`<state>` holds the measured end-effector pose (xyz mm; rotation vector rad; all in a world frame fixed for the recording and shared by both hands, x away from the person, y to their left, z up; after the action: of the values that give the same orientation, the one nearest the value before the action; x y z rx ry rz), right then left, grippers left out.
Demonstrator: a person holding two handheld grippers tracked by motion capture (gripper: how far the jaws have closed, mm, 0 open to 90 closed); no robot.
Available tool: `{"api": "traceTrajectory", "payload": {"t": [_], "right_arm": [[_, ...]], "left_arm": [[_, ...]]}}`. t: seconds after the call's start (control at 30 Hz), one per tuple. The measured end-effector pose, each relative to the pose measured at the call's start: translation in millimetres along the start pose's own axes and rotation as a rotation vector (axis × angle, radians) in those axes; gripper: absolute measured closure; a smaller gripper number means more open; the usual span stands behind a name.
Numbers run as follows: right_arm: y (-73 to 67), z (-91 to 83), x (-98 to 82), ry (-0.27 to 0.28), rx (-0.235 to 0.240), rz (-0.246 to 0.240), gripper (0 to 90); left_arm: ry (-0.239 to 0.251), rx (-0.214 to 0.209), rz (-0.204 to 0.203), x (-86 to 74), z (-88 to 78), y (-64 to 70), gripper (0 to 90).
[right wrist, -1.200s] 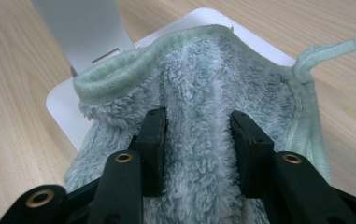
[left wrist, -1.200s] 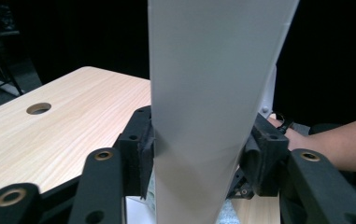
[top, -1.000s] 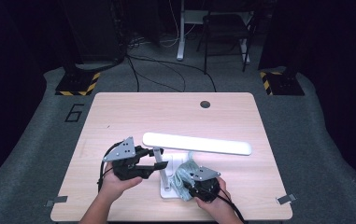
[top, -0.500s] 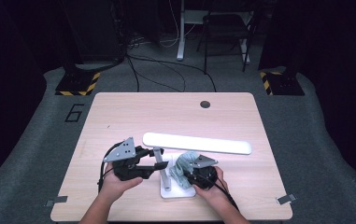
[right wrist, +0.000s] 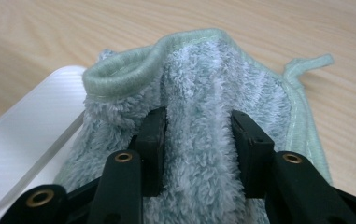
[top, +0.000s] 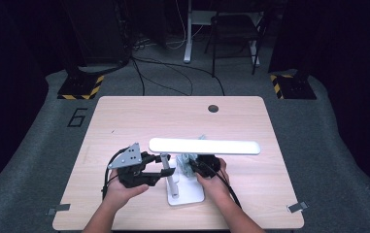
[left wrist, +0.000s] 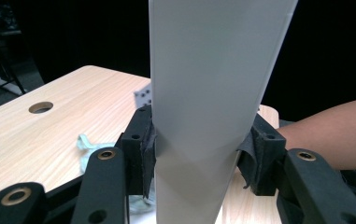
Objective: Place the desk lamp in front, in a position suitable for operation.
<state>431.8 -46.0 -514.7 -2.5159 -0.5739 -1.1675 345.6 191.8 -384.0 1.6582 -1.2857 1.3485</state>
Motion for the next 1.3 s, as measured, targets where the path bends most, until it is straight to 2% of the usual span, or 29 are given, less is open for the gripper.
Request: {"api": "traceTrajectory", "payload": {"t": [0.17,0.23,0.3,0.33,0.37,0.4,0.43,0.57,0.6,0.77,0.8,0.83,0.9,1.0,1.1,1.3], "right_arm": [[4.2,12.4,10.3,0.009,-0.036,-0.001,60.1],[5.1,16.1,13.5,0.006,-0.041,0.031,60.1],[7.8,18.7,15.0,0.001,-0.04,0.044,60.1],[10.1,19.3,15.5,-0.003,-0.03,0.031,60.2],[10.3,19.2,15.1,-0.001,-0.027,0.061,60.3],[11.5,18.6,14.9,-0.007,-0.025,0.052,60.4],[9.2,17.8,13.2,0.014,-0.021,0.08,61.2],[4.6,12.4,9.0,0.016,-0.024,0.081,62.1],[2.6,10.0,7.5,0.005,-0.025,0.079,62.3],[-1.5,-4.3,-7.3,0.029,0.003,0.054,62.5],[-1.8,-12.6,-14.5,0.03,0.027,0.03,62.5],[-1.8,-12.6,-14.5,0.03,0.027,0.03,62.5],[-3.5,-24.1,-24.4,0.026,0.056,0.005,62.5],[-7.1,-41.9,-37.6,-0.002,0.091,-0.034,62.6],[-8.8,-57.8,-49.7,-0.02,0.123,-0.052,62.6],[-10.1,-84.1,-69.2,-0.058,0.179,-0.066,62.6]], "left_arm": [[0.0,0.006,0.002,-0.1,-0.2,-0.3,52.4],[0.001,0.003,-0.002,-0.1,0.1,0.1,52.5],[0.0,0.004,0.0,0.0,0.2,0.3,52.5],[0.0,0.006,-0.001,0.0,0.2,0.2,52.5],[-0.002,0.009,-0.001,0.1,0.2,0.5,52.5],[-0.005,0.018,0.002,0.4,0.4,0.9,52.6],[-0.002,0.021,0.001,0.4,1.0,1.3,52.6],[-0.009,0.027,0.005,1.0,1.7,1.8,52.7],[-0.01,0.031,0.005,1.1,1.7,2.0,52.8],[-0.013,0.042,0.003,1.1,1.9,3.0,52.8],[-0.011,0.045,0.003,1.1,2.2,3.4,52.8],[-0.01,0.045,0.002,1.1,2.2,3.5,52.8],[-0.01,0.047,0.0,1.0,2.2,3.8,52.9],[-0.01,0.051,0.001,1.1,2.4,4.3,52.9],[-0.009,0.052,0.0,1.0,2.5,4.3,52.9],[-0.009,0.054,-0.001,0.8,2.2,4.7,52.9]]}}
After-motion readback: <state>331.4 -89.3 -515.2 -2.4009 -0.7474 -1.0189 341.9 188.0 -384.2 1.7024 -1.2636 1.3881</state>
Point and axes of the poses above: each handheld gripper's, and its own axes: z roughly forward along the jaws, x roughly out of its top, y roughly to its right, the point moved 1 cm from there along z, roughly forward along the jaws, and after that the axes turned 9 degrees about z, right-handed, at the moved point
